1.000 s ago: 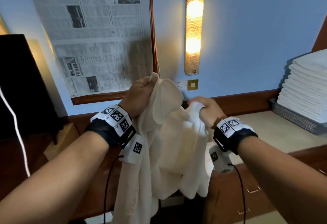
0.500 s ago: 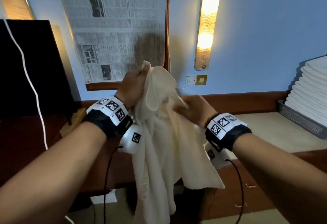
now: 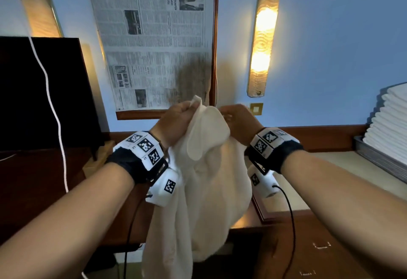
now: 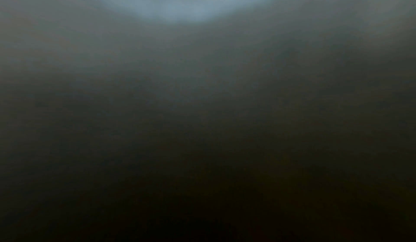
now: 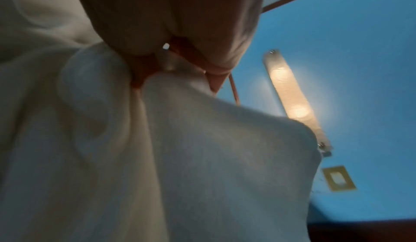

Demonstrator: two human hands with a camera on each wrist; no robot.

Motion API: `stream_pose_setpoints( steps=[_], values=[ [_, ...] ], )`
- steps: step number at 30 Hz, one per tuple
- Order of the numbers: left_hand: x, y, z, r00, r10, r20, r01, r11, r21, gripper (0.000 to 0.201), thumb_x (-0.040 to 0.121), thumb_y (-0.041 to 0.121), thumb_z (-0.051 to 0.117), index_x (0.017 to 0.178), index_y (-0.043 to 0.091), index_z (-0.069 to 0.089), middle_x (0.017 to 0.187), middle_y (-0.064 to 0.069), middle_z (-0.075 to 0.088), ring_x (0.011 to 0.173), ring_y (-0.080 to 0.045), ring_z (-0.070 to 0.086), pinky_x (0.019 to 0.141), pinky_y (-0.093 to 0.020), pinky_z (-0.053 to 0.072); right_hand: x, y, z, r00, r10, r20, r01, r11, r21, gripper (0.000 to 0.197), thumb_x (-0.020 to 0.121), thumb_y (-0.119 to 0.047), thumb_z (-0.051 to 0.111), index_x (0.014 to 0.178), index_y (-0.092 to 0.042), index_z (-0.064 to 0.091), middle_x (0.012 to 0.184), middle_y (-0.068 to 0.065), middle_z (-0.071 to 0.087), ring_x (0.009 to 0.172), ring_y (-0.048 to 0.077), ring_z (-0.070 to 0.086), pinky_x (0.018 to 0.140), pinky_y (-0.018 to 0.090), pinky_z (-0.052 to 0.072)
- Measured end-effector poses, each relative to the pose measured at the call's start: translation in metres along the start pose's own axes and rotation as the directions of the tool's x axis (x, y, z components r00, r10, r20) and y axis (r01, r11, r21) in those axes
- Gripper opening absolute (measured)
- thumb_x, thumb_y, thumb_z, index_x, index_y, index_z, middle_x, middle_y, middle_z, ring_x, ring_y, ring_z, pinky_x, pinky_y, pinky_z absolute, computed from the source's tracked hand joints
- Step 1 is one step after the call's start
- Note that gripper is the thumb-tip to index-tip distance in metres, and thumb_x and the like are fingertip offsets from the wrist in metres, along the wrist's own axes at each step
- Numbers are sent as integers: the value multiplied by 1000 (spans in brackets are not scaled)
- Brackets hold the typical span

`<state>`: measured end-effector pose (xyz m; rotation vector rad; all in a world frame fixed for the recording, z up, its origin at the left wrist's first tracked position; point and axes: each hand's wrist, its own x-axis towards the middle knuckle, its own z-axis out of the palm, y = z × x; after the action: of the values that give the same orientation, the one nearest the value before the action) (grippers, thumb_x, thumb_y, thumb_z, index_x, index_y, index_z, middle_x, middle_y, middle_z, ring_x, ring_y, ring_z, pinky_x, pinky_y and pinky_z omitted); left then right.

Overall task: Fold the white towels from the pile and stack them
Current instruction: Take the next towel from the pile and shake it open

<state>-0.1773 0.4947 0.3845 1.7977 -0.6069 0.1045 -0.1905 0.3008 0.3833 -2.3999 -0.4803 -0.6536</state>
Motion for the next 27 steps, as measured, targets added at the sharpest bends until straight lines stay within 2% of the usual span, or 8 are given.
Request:
stream_pose_setpoints(
  steps=[2,5,9,14,19,21,24,27],
  values=[
    [-1,-1,4,1000,9,13,-9,1000,-23,50,90,64,51,89,21,76,89,-10,75,86,-27,67,89,-47,51,12,-13,-8,999,-18,-33,17,1000,-24,17,90,-7,60,84,-9,76,79,8,72,76,22,65,75,33,51],
    [4,4,-4,997,49,-61,-49,999,-2,43,97,57,50,74,31,75,72,5,69,75,-18,63,79,-42,49,14,-14,-16,997,-73,20,74,996,-58,27,91,-15,55,73,-1,67,67,13,63,61,20,54,61,32,44],
    [12,14,-17,984,124,-126,-119,992,53,48,104,42,46,64,27,67,58,15,59,60,-6,54,67,-29,44,-4,-9,-17,993,-44,109,54,995,-87,34,85,-44,67,87,-11,70,72,4,64,64,16,56,62,30,44],
    [24,17,-26,946,222,-238,-216,975,49,43,104,24,49,62,25,51,58,16,48,60,-6,42,67,-29,34,-18,17,-7,960,153,234,-95,966,-241,24,89,-38,68,76,-19,69,76,2,65,74,19,62,70,29,49],
    [29,23,-30,905,263,-334,-245,965,94,41,102,13,48,63,27,49,58,16,49,56,3,42,58,-16,35,-28,53,-19,891,366,269,-287,912,-292,39,95,-34,61,60,-17,57,61,-2,56,58,12,52,59,27,38],
    [30,24,-30,902,240,-359,-226,971,80,37,102,15,49,66,24,49,61,16,50,61,-1,43,64,-22,36,-30,63,-23,883,403,243,-342,904,-257,37,95,-32,60,62,-19,62,60,-3,62,60,13,58,62,28,41],
    [21,27,-31,945,197,-261,-189,980,57,35,103,20,52,68,25,57,65,15,55,64,-4,48,68,-27,39,-21,68,-30,900,420,113,-392,896,-208,28,96,-24,56,71,-23,68,72,0,69,72,19,64,73,29,46],
    [11,32,-39,986,75,146,-82,996,46,14,94,20,65,80,18,68,72,10,64,68,-5,56,66,-21,43,-1,46,-44,951,300,-79,-306,947,-93,33,96,-12,55,65,-23,61,67,-2,58,68,18,54,62,25,40]
  ],
)
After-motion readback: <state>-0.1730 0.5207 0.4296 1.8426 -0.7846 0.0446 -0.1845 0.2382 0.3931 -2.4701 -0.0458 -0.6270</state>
